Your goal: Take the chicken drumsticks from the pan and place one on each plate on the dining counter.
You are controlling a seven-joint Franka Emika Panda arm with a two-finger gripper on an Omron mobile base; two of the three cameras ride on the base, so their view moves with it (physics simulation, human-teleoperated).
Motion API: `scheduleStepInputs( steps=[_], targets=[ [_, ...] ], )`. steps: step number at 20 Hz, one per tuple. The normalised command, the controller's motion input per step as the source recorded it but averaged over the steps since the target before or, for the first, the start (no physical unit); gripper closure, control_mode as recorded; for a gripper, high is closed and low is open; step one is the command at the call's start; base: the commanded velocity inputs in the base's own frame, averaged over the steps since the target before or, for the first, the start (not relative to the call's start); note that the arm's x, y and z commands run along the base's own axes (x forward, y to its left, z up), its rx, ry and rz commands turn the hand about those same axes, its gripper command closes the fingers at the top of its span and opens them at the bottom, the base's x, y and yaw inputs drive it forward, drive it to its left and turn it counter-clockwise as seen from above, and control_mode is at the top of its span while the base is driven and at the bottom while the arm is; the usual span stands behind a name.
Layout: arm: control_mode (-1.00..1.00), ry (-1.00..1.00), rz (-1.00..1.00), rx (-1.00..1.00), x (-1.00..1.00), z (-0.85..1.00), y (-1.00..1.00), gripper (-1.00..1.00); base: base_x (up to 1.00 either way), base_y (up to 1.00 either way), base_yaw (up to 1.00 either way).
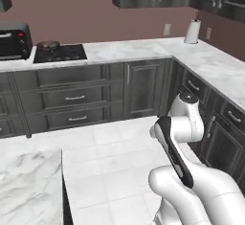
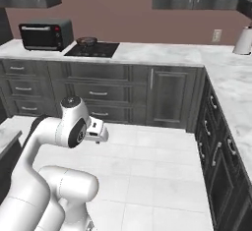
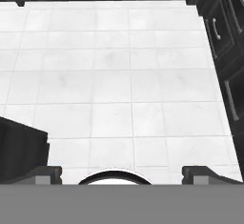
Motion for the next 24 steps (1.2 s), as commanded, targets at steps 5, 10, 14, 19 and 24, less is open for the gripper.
scheduleStepInputs(
  steps=[5, 10, 14, 19, 24],
  targets=[
    [1.00, 0.00, 0.00, 0.00, 0.00, 0.00, 0.00, -1.00, 1.00, -0.01, 0.17],
    [1.00, 0.00, 0.00, 0.00, 0.00, 0.00, 0.00, -1.00, 1.00, 0.00, 0.16],
    [1.00, 0.00, 0.00, 0.00, 0.00, 0.00, 0.00, -1.00, 1.00, 0.00, 0.18],
    [1.00, 0.00, 0.00, 0.00, 0.00, 0.00, 0.00, -1.00, 1.00, 0.01, 0.23],
    [1.00, 0.00, 0.00, 0.00, 0.00, 0.00, 0.00, -1.00, 1.00, 0.03, 0.24]
  ],
)
